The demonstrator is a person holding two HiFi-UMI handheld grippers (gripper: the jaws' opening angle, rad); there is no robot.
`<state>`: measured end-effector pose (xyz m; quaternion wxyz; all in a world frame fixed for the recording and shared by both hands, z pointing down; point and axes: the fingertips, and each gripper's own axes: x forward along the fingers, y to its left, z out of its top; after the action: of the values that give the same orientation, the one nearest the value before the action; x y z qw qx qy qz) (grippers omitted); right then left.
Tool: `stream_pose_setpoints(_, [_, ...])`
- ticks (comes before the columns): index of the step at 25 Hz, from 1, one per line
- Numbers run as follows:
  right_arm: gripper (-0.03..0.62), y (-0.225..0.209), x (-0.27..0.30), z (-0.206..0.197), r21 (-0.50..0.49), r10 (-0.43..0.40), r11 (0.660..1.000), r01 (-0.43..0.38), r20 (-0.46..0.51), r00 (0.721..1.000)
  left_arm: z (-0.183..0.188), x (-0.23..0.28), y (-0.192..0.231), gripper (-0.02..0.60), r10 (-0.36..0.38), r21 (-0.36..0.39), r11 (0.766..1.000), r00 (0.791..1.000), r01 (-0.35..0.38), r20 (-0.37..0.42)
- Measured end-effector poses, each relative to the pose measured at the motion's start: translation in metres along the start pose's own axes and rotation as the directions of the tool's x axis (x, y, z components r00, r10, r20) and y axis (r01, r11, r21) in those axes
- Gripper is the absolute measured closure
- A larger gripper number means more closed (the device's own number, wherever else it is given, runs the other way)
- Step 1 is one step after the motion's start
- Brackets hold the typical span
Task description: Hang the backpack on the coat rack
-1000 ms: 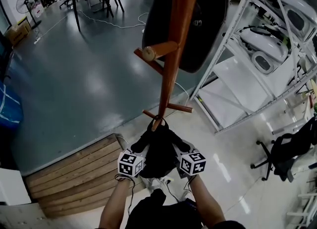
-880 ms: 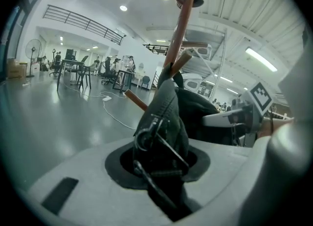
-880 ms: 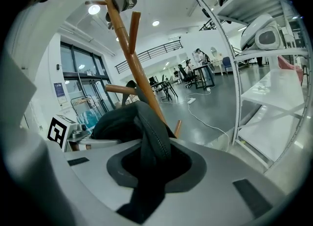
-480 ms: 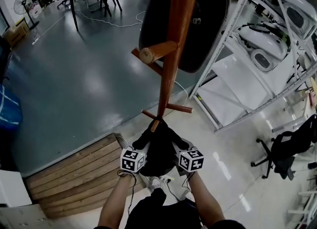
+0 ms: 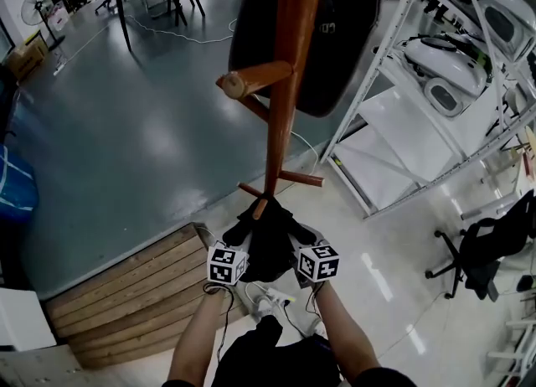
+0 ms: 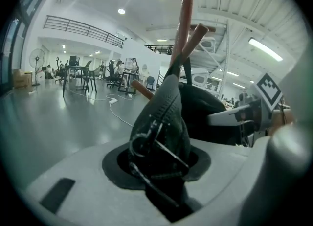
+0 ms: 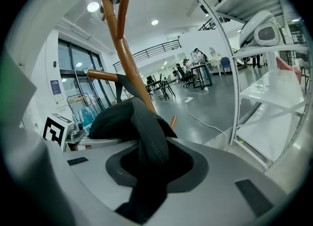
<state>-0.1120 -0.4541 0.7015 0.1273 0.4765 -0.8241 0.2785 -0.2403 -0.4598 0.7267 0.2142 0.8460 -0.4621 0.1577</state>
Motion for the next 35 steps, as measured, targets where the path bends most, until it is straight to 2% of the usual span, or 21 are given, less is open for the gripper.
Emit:
stream_pose_setpoints(9, [0.478, -0.008, 0.006, -0.003, -0.024, -0.022, 0.999, 0.021, -0.017, 1.000, -0.001, 0.002, 0.010, 0.396, 0.050, 0.026, 0.998, 0.999, -0.050, 0.010])
stream_pose_setpoints(15, [0.391, -0.015, -0.002, -0.004, -0.038, -0.037, 0.999, 0.036, -0.036, 0.999, -0.004, -0.006, 0.010, 0.307, 0.091, -0.001, 0.996, 0.996, -0.091, 0.000])
stream_pose_setpoints(20, [0.365, -0.013, -0.019, 0.003, -0.075, -0.023, 0.997, 0.022, -0.021, 1.000, 0.013, -0.033, 0.010, 0.301, 0.140, -0.019, 0.990, 0.989, -0.139, 0.056])
stream_pose_setpoints(27, [0.364, -0.023, -0.065, 0.007, -0.082, 0.005, 0.997, -0.004, 0.010, 1.000, 0.013, -0.074, -0.005, 0.282, 0.249, -0.099, 0.966, 0.964, -0.240, 0.092])
stream_pose_setpoints(30, [0.365, -0.027, -0.087, 0.003, -0.078, 0.037, 0.996, -0.036, 0.005, 0.999, 0.005, -0.091, -0.018, 0.282, 0.294, -0.128, 0.951, 0.952, -0.282, 0.085])
stream_pose_setpoints(35, [0.365, -0.028, -0.121, 0.004, -0.097, 0.108, 0.989, -0.108, 0.000, 0.994, 0.002, -0.115, -0.057, 0.282, 0.354, -0.171, 0.928, 0.927, -0.331, 0.126])
